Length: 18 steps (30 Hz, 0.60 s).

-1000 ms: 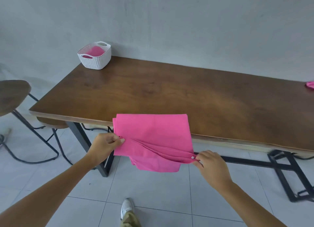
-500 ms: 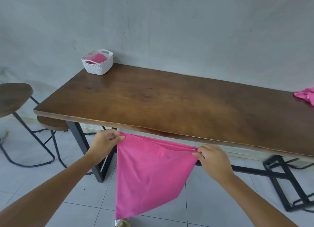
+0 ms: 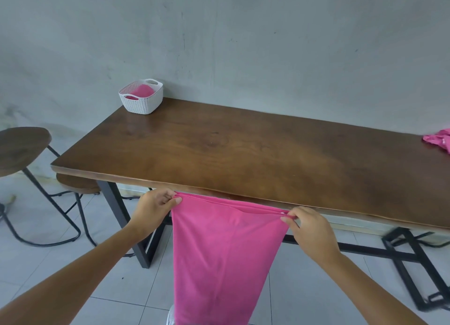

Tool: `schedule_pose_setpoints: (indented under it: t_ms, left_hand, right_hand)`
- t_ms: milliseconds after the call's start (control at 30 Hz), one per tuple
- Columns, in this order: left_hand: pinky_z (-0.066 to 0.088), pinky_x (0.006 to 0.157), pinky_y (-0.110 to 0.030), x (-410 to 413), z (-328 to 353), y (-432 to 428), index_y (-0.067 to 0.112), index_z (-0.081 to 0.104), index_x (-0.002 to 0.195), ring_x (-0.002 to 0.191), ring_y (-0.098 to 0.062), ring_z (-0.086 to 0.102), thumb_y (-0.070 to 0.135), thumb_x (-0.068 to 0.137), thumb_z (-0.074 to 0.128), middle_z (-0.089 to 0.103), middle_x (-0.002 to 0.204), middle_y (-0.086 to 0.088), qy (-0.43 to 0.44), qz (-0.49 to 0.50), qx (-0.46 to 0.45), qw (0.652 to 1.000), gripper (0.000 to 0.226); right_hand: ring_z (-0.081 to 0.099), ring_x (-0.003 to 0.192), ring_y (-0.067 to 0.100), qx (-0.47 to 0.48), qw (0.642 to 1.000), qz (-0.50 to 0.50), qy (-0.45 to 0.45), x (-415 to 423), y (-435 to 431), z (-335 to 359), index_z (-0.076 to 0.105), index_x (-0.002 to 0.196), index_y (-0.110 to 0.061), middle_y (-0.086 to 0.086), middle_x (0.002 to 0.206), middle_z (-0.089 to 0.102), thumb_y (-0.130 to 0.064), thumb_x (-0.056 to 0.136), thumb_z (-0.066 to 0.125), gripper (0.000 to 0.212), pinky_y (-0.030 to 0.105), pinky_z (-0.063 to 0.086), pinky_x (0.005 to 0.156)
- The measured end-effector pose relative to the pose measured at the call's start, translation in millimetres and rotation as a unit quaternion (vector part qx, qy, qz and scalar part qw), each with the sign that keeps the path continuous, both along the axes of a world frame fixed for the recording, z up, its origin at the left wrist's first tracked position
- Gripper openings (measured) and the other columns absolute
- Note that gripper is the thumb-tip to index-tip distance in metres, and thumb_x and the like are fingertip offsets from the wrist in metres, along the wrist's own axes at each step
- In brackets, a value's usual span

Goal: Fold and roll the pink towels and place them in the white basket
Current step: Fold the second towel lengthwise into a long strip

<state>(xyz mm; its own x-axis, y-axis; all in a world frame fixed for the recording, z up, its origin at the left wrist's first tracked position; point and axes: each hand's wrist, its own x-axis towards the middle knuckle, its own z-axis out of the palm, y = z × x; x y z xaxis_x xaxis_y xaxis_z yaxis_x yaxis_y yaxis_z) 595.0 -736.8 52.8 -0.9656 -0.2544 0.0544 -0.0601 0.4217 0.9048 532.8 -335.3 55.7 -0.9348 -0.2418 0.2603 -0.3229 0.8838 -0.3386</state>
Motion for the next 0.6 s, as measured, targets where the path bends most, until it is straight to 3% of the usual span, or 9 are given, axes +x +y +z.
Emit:
schedule_pose_setpoints:
  t_ms: [233, 400, 500, 600]
  left_hand:
    - [0.052, 0.071, -0.028, -12.3, -9.5, 6.9, 0.029, 0.065, 0.084, 0.075, -0.019, 0.064, 0.008, 0.094, 0.07, 0.067, 0.074, 0.004, 0.012, -0.005, 0.037, 0.999, 0.024]
    - [0.052, 0.077, -0.034, -28.3, -16.2, 13.0, 0.025, 0.062, 0.111, 0.079, -0.027, 0.067, 0.009, 0.094, 0.07, 0.067, 0.072, -0.004, 0.009, 0.027, 0.062, 0.998, 0.025]
    - [0.054, 0.077, -0.038, -43.5, -19.2, 14.3, 0.023, 0.069, 0.091, 0.08, -0.022, 0.067, 0.011, 0.094, 0.069, 0.071, 0.078, 0.0, 0.006, 0.036, 0.01, 0.999, 0.012]
    - [0.054, 0.075, -0.036, -62.3, -20.9, 16.9, 0.022, 0.068, 0.083, 0.08, -0.021, 0.066, 0.014, 0.095, 0.068, 0.07, 0.078, 0.001, 0.006, 0.049, 0.009, 0.999, 0.014]
  right_hand:
    - [0.055, 0.081, 0.008, -0.044, 0.998, -0.005, -0.035, -1.0, -0.4, -6.0, 0.061, 0.081, -0.027, -0.014, 0.083, 0.062, -0.025, 0.094, 0.07, 0.016, 0.014, 0.035, 0.068]
    - [0.055, 0.082, 0.01, -0.078, 0.996, -0.019, -0.041, -7.4, -3.1, -15.2, 0.064, 0.084, -0.02, -0.012, 0.085, 0.063, -0.021, 0.096, 0.067, 0.012, 0.021, 0.036, 0.067]
    - [0.056, 0.083, 0.01, -0.098, 0.994, -0.033, -0.042, -18.8, -4.9, -16.3, 0.06, 0.089, -0.021, -0.014, 0.087, 0.062, -0.019, 0.096, 0.065, 0.009, 0.025, 0.037, 0.069]
    - [0.059, 0.084, 0.01, -0.135, 0.989, -0.049, -0.046, -34.3, -7.1, -13.0, 0.056, 0.097, -0.024, -0.015, 0.087, 0.062, -0.018, 0.096, 0.065, 0.011, 0.03, 0.042, 0.071]
